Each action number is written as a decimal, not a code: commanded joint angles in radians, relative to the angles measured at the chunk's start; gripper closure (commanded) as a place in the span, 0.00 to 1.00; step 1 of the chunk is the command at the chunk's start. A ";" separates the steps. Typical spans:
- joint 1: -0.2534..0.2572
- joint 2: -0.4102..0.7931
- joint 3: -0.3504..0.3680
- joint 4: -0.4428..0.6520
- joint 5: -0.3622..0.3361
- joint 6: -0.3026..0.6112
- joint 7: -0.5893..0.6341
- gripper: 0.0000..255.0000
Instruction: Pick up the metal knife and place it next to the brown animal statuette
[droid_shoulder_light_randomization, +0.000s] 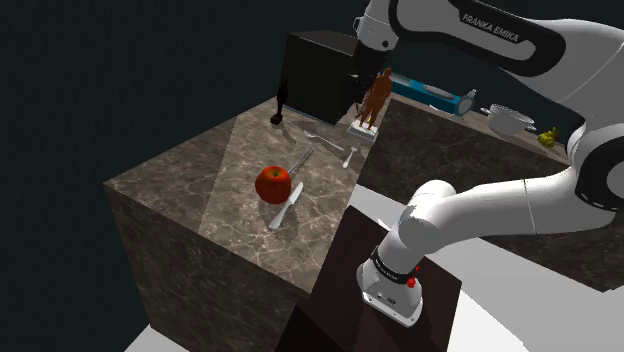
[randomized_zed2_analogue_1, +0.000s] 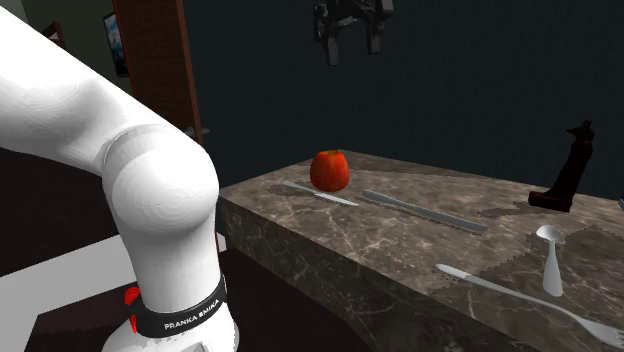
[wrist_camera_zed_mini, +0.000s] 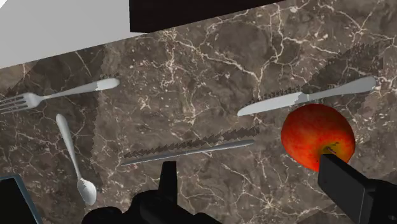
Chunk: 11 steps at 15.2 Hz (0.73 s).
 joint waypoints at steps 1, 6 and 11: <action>0.000 0.000 0.000 0.000 0.000 0.000 0.000 0.00; -0.075 -0.073 0.111 -0.200 0.060 0.140 0.321 0.00; -0.142 -0.083 0.247 -0.350 0.136 0.290 0.646 0.00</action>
